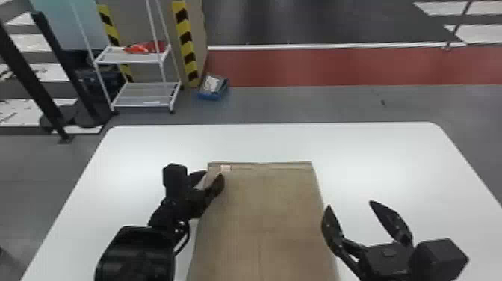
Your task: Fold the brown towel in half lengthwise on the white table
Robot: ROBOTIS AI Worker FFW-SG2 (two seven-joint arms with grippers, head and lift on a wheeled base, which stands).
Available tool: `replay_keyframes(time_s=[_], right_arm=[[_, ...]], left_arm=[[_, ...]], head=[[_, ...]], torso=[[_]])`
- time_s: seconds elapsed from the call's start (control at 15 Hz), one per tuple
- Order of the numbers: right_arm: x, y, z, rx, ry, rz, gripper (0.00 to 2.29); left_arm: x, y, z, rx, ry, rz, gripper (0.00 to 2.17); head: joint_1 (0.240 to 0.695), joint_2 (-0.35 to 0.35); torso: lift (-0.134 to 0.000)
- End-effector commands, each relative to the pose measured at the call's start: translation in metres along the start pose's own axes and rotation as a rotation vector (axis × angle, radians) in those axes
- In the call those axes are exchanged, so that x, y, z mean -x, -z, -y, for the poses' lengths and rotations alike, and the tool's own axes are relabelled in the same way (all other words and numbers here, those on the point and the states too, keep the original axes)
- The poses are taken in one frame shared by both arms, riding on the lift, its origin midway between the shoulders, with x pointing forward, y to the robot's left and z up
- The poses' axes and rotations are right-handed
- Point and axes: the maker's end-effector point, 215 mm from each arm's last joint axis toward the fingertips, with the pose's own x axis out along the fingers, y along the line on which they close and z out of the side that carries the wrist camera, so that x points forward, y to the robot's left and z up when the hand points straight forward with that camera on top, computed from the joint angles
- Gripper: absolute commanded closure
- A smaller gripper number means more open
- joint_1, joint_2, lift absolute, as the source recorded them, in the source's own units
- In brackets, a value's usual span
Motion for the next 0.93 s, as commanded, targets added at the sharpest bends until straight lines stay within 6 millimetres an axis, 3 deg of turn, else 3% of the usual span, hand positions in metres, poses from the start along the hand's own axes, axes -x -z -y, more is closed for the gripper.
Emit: replay_keyframes(time_s=[0.0,0.33,0.47,0.87], right_arm=[[0.0,-0.0001,-0.0002,-0.001,0.0,0.0,0.13],[-0.0008,-0.0008,-0.0035,-0.003,-0.005,0.002,0.13],[-0.0018,-0.0023,-0.0034,-0.004,-0.006,0.005,0.13],[-0.0041,-0.0027,-0.003,-0.009,-0.006,0.007,0.13]], left_arm=[[0.0003,0.0009,-0.0001,-0.008,0.001,-0.003,0.6],[0.0006,0.0028,-0.0007,-0.01,0.002,-0.008,0.6],[0.0006,0.0035,-0.0001,-0.006,0.005,-0.01,0.98],[0.0033,0.0032,-0.0055,-0.003,-0.018,-0.006,0.99]], head=[[0.695,0.058],[0.695,0.06],[0.695,0.062],[0.695,0.067]], torso=[[-0.057],[-0.057],[-0.057],[-0.057]])
